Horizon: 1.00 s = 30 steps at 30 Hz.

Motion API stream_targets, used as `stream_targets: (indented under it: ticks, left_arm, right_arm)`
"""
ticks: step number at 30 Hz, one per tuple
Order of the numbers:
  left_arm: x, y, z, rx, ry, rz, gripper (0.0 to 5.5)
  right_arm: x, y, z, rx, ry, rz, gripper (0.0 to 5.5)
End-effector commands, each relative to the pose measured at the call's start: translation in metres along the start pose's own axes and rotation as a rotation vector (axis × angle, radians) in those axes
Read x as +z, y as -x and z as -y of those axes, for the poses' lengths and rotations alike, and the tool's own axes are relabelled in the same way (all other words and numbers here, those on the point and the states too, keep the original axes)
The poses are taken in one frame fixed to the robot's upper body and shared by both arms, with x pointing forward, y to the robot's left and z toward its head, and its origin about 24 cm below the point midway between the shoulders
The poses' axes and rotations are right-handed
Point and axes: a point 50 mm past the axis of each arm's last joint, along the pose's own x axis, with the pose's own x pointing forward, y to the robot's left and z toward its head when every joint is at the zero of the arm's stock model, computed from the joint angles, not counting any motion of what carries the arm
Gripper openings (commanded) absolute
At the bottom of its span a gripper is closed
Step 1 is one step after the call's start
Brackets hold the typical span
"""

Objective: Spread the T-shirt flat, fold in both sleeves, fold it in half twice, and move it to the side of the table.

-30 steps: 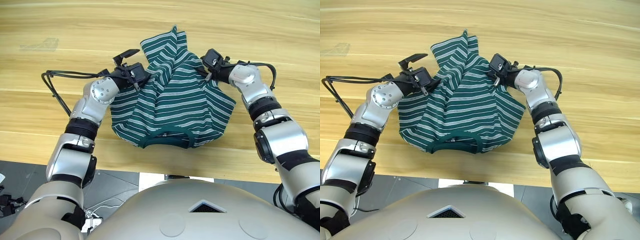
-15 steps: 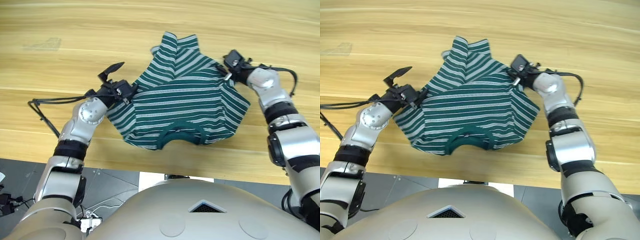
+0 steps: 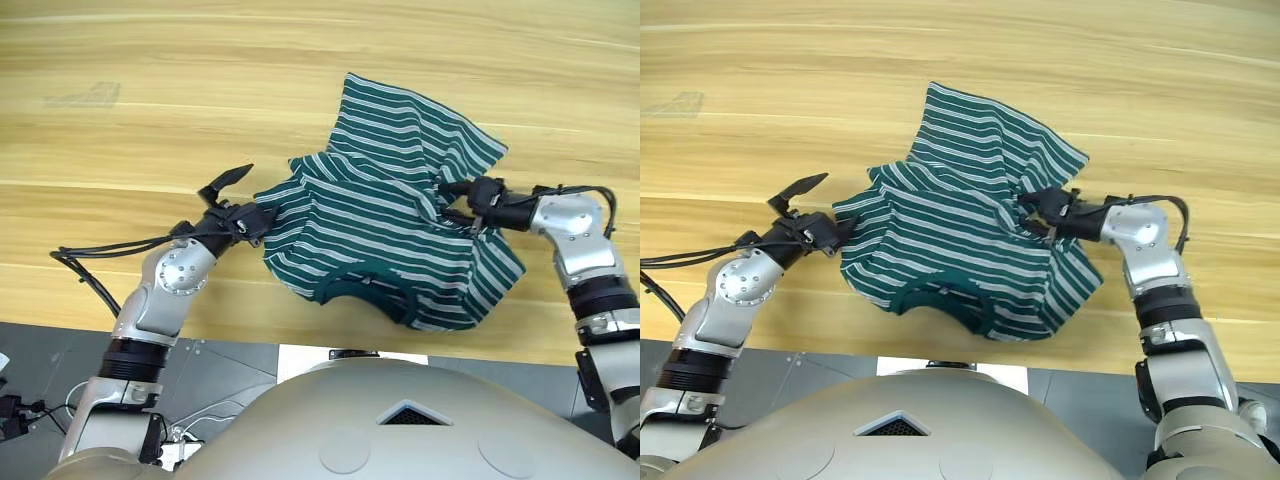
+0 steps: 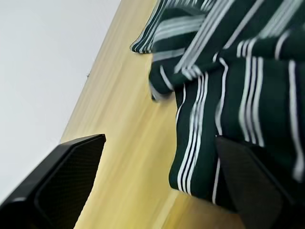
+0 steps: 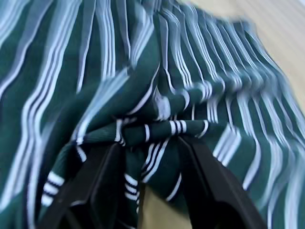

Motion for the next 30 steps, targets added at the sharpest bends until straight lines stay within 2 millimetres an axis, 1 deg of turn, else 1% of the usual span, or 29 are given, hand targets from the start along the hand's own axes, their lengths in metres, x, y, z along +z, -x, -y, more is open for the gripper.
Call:
stream_targets:
  ticks: [1,2,4,6,7,10,13,15,16,18,19,22,23,27,29,30]
  left_arm:
    - [0.002,-0.006,-0.003,-0.009,-0.038,-0.005,4.25]
    - [0.004,-0.007,-0.007,0.005,-0.045,0.006,4.25]
    - [0.010,-0.007,-0.018,0.039,-0.059,0.027,4.25]
    - [0.015,-0.007,-0.026,0.063,-0.067,0.044,4.25]
    - [0.016,-0.009,-0.027,0.065,-0.072,0.049,4.25]
    - [0.019,-0.014,-0.023,0.048,-0.083,0.059,4.25]
    - [0.018,-0.015,-0.021,0.055,-0.078,0.053,4.25]
    - [0.017,-0.016,-0.020,0.058,-0.074,0.048,4.25]
    - [0.017,-0.017,-0.020,0.057,-0.073,0.047,4.25]
    - [0.016,-0.019,-0.019,0.058,-0.065,0.046,4.25]
    - [0.016,-0.021,-0.018,0.058,-0.063,0.045,4.25]
    - [0.013,-0.029,-0.018,0.057,-0.063,0.038,4.25]
    - [0.011,-0.031,-0.018,0.056,-0.065,0.033,4.25]
    - [-0.006,-0.038,-0.015,0.050,-0.055,-0.024,4.25]
    - [-0.017,-0.036,-0.011,0.035,-0.081,-0.064,4.25]
    - [-0.021,-0.031,-0.010,0.027,-0.077,-0.078,4.25]
  right_arm:
    - [0.002,0.001,0.034,-0.281,-0.001,-0.054,1.91]
    - [0.006,0.005,0.048,-0.385,0.020,-0.065,1.91]
    - [0.013,0.013,0.069,-0.544,0.067,-0.077,1.91]
    - [0.019,0.017,0.082,-0.636,0.127,-0.096,1.91]
    - [0.019,0.018,0.084,-0.643,0.145,-0.110,1.91]
    - [0.023,0.023,0.088,-0.575,0.173,-0.142,1.91]
    - [0.027,0.030,0.100,-0.604,0.215,-0.177,1.91]
    - [0.029,0.026,0.099,-0.589,0.211,-0.160,1.91]
    - [0.028,0.023,0.097,-0.582,0.208,-0.154,1.91]
    - [0.028,0.011,0.094,-0.574,0.185,-0.138,1.91]
    - [0.028,0.001,0.092,-0.561,0.174,-0.131,1.91]
    - [0.028,-0.028,0.094,-0.552,0.159,-0.176,1.91]
    - [0.029,-0.034,0.095,-0.548,0.156,-0.193,1.91]
    - [0.037,-0.058,0.097,-0.550,0.148,-0.251,1.91]
    - [0.036,-0.065,0.094,-0.531,0.162,-0.301,1.91]
    - [0.033,-0.065,0.093,-0.527,0.174,-0.326,1.91]
